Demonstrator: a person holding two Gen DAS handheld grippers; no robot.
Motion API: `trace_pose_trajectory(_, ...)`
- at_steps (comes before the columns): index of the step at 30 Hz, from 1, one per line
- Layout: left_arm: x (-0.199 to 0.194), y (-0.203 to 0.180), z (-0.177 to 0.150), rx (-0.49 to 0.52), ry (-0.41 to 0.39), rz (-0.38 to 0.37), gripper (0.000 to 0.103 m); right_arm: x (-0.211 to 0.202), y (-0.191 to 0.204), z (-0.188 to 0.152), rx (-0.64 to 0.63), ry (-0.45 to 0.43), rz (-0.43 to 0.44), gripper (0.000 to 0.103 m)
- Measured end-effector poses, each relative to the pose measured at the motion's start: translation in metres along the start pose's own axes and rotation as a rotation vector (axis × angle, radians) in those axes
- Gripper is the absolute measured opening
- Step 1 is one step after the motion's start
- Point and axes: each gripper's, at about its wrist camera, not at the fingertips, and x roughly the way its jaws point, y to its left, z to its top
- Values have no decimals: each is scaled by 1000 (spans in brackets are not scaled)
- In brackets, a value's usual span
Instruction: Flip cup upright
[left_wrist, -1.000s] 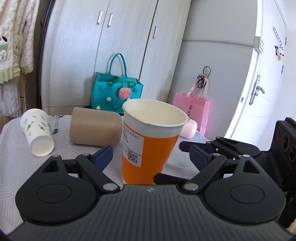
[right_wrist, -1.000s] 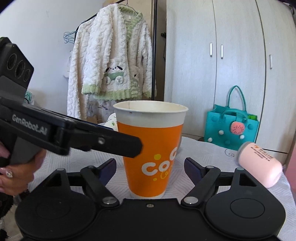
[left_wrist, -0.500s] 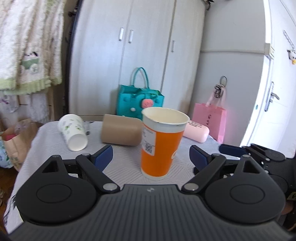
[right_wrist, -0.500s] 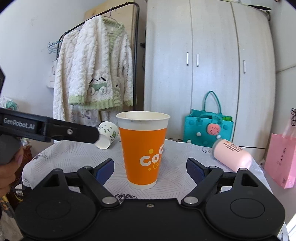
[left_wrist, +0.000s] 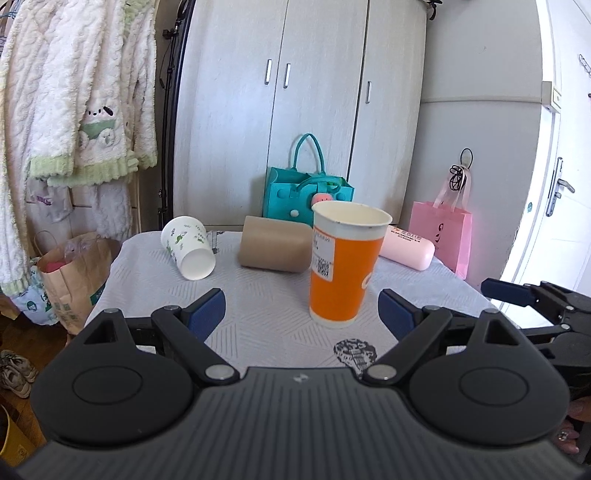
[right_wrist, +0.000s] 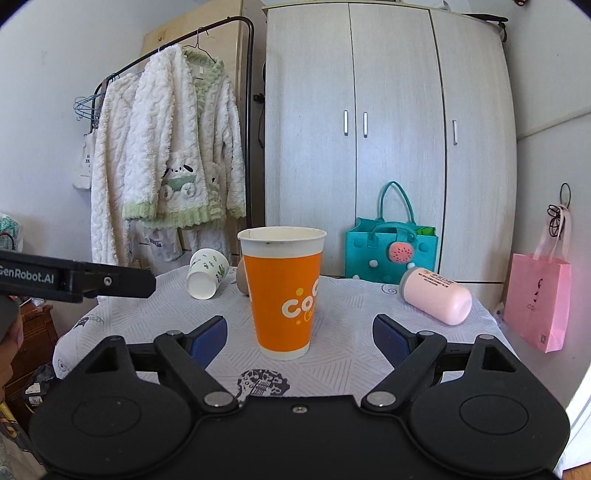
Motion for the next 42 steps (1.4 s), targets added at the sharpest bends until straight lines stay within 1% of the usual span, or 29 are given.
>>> trace_pose_trajectory(5, -8, 2, -7, -11, -2, 18, 91, -9, 10, -2, -19, -15, -34, 90)
trace_pose_trajectory(7, -11, 5, -10, -21, -8, 32, 95, -15, 13, -3, -28, -45, -25, 91)
trace_pose_trajectory(10, -18, 10, -13, -25, -22, 58, 98, -20, 18, -3, -28, -54, -25, 91)
trace_pose_trajectory(12, -19, 12, -14, -26, -10, 68, 98, -21, 23, -5, -41, -58, -47, 97)
trace_pose_trajectory(13, -20, 12, -14, -24, -8, 69, 99, -22, 25, -6, -50, -62, -58, 98)
trace_pose_trajectory(15, -20, 12, -15, -14, -5, 74, 103, -24, 26, -7, -44, -74, -68, 103)
trace_pose_trajectory(19, -20, 9, -19, 12, 10, 91, 103, -25, 26, -8, -12, -83, -79, 103)
trace_pose_trajectory(22, -19, 9, -21, 6, 14, 85, 103, -25, 28, -10, -19, -81, -109, 103)
trace_pose_trajectory(28, -16, 11, -26, -14, 30, 89, 103, -22, 29, -13, -11, -65, -126, 103)
trace_pose_trajectory(30, -16, 13, -27, -32, 25, 98, 103, -20, 28, -14, -3, -64, -139, 103)
trace_pose_trajectory(33, -17, 14, -29, -31, 5, 115, 103, -19, 24, -15, 12, -61, -150, 103)
trace_pose_trajectory(37, -18, 14, -31, -47, -19, 96, 103, -19, 20, -18, 11, -55, -181, 103)
trace_pose_trajectory(42, -9, 8, -36, -8, -33, 144, 103, -21, 15, -19, 32, -57, -201, 103)
